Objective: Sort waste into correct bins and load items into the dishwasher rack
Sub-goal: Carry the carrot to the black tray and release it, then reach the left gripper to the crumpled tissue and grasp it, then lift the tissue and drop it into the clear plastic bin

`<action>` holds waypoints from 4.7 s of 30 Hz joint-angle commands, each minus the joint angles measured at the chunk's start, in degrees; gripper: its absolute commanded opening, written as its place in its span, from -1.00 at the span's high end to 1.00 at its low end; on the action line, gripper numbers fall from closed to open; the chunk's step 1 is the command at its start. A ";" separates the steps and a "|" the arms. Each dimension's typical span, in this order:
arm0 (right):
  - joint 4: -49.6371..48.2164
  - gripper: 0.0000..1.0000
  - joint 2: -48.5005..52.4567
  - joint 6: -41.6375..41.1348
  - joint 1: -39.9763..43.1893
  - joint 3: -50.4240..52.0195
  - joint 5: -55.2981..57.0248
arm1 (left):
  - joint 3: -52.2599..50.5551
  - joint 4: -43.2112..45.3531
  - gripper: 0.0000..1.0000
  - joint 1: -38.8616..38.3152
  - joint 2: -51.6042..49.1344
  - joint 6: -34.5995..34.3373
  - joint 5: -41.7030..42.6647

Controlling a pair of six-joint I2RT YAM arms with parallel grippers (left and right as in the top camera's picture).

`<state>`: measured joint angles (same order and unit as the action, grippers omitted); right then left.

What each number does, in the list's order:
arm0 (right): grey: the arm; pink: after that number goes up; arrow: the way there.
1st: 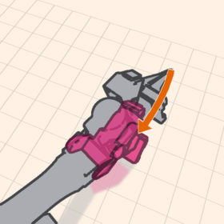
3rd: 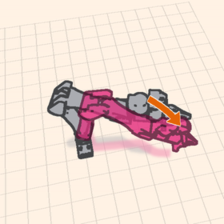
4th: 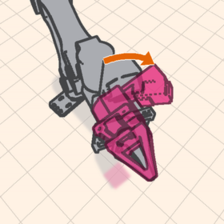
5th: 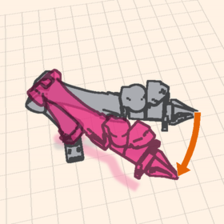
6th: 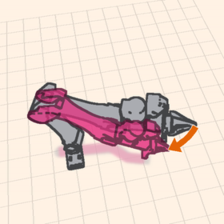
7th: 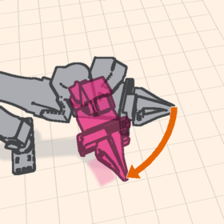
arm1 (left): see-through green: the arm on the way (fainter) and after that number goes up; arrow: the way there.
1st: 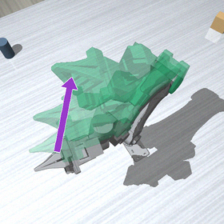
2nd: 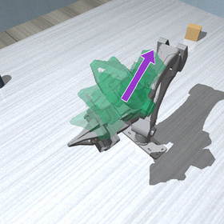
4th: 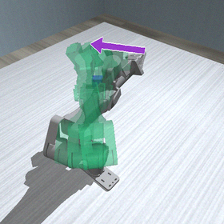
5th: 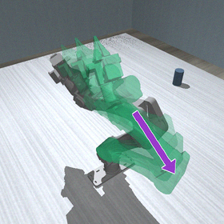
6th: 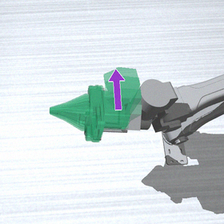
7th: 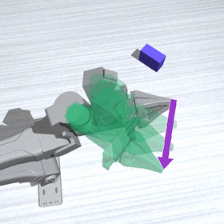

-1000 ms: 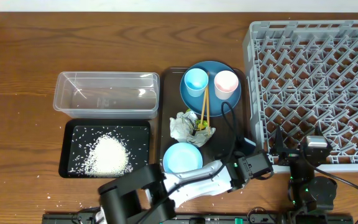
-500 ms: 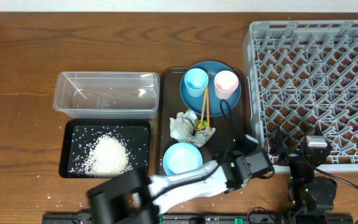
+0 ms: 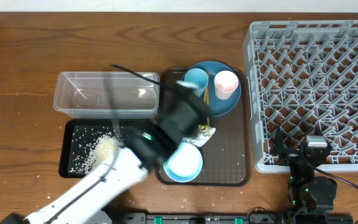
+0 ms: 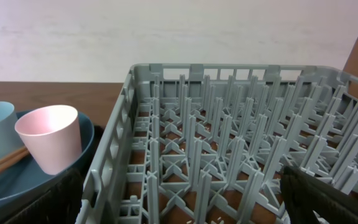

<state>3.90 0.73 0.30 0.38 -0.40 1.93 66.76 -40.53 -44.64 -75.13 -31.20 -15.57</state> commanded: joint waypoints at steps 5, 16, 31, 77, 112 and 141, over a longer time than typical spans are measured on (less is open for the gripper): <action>0.20 -0.99 -0.02 0.20 -0.79 0.09 0.15 | 0.59 -3.32 0.77 19.58 -1.66 1.79 -2.10; 0.20 -0.99 -0.02 0.20 -0.79 0.09 0.15 | -2.56 -22.29 0.88 35.43 -1.81 -0.59 7.87; 0.20 -0.99 -0.02 0.20 -0.79 0.09 0.15 | -17.99 -14.53 0.66 35.63 -1.81 -0.52 7.85; 0.20 -0.99 -0.02 0.20 -0.79 0.09 0.15 | -9.31 6.05 -0.45 2.36 -13.03 17.49 18.49; 0.20 -0.99 -0.02 0.20 -0.79 0.09 0.15 | -12.41 15.47 -0.17 2.34 -23.37 17.51 18.45; 0.20 -0.98 -0.02 0.20 -0.79 0.09 0.15 | -11.32 8.98 0.88 2.45 -2.73 17.49 17.20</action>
<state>3.88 0.73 0.30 0.38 -0.40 1.93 54.11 -29.85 -42.26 -81.89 -13.87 2.59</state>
